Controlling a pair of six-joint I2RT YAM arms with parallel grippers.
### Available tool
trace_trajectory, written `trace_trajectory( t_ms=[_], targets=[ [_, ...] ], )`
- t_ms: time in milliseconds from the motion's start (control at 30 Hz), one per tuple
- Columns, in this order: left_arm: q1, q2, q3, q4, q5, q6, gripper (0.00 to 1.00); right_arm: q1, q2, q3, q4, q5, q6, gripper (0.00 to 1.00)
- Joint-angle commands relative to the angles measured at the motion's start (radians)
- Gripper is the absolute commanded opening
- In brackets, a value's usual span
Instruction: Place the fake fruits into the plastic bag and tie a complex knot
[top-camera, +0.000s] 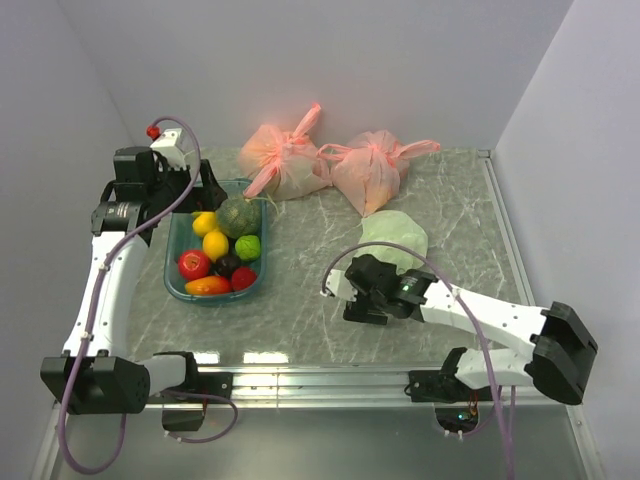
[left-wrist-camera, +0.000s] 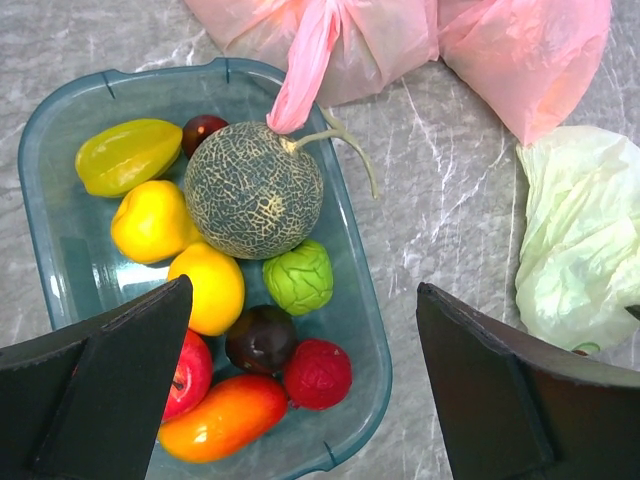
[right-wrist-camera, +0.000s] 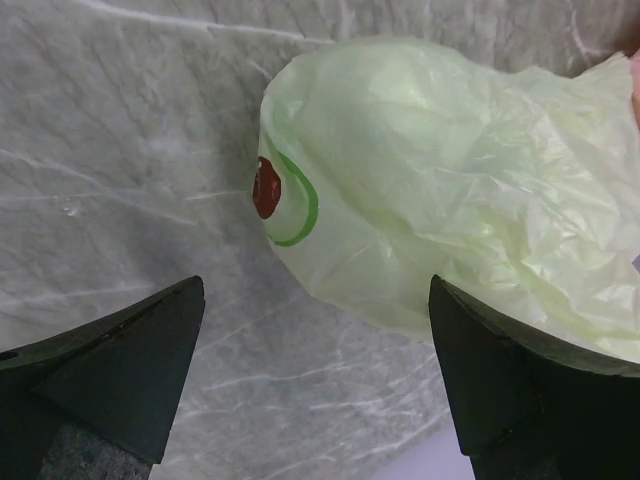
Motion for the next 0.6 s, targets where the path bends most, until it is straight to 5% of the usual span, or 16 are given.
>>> trace_trajectory(
  t_ms=[0, 167, 267, 300, 367, 500, 567],
  targets=[
    [-0.002, 0.016, 0.047, -0.006, 0.018, 0.004, 0.99, 0.019, 0.059, -0.006, 0.12, 0.132, -0.008, 1.0],
    [-0.002, 0.002, 0.039, -0.012, 0.006, 0.022, 0.99, 0.022, 0.171, -0.091, 0.357, 0.316, -0.088, 1.0],
    [-0.002, -0.033, 0.001, 0.014, 0.018, 0.01, 0.99, 0.022, 0.201, -0.08, 0.385, 0.316, -0.073, 0.58],
    [-0.002, -0.062, -0.031, 0.04, 0.05, 0.03, 0.99, 0.018, 0.19, -0.053, 0.374, 0.306, -0.059, 0.35],
    [-0.002, -0.101, -0.075, 0.08, 0.088, 0.047, 0.99, 0.006, 0.162, -0.013, 0.355, 0.266, -0.045, 0.03],
    [-0.002, -0.211, -0.2, 0.23, 0.141, 0.062, 0.99, -0.101, 0.054, 0.243, 0.217, 0.047, 0.034, 0.0],
    [-0.002, -0.245, -0.243, 0.27, 0.209, 0.097, 0.99, -0.26, 0.021, 0.402, 0.105, -0.234, 0.097, 0.0]
  ],
)
